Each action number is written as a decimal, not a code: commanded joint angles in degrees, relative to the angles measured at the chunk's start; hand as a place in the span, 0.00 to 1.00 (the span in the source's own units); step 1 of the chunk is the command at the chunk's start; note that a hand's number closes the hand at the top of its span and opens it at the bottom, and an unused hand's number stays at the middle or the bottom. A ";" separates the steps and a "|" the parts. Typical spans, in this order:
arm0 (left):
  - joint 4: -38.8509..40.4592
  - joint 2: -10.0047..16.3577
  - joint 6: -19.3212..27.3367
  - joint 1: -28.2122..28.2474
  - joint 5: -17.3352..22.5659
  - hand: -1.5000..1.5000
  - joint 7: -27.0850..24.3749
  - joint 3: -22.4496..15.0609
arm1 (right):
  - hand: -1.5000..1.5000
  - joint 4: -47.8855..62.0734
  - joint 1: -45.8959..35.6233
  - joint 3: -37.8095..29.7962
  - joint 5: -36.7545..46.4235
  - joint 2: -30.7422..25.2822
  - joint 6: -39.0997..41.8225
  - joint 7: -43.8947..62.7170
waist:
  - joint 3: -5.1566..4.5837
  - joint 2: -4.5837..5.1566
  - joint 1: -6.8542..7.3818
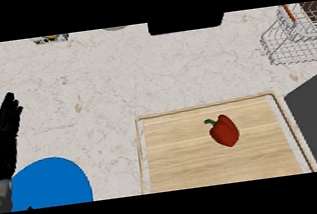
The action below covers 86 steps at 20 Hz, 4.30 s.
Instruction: Pick the bell pepper from the tray and place it in the tiered basket
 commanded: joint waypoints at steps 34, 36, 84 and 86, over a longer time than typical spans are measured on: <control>-1.65 -1.74 -3.73 -5.32 -7.99 0.50 5.83 -2.75 | 0.00 -14.77 -22.39 25.70 14.60 -13.54 13.38 69.51 | -0.55 -1.59 1.78; -0.12 -3.45 -2.85 -5.12 -9.03 0.50 4.39 -2.86 | 0.00 -15.26 -23.93 26.70 14.90 -11.87 13.96 75.55 | -0.56 -1.59 1.44; -3.63 -7.59 -9.31 -4.19 -16.82 0.50 9.65 5.87 | 0.00 -3.15 -17.62 35.48 36.53 4.75 21.89 76.77 | -0.48 -1.76 0.82; -0.47 -9.48 -9.04 -5.02 -17.56 0.50 7.08 5.31 | 0.00 -0.01 -18.49 36.99 37.46 7.12 22.16 76.71 | -0.51 -1.59 0.76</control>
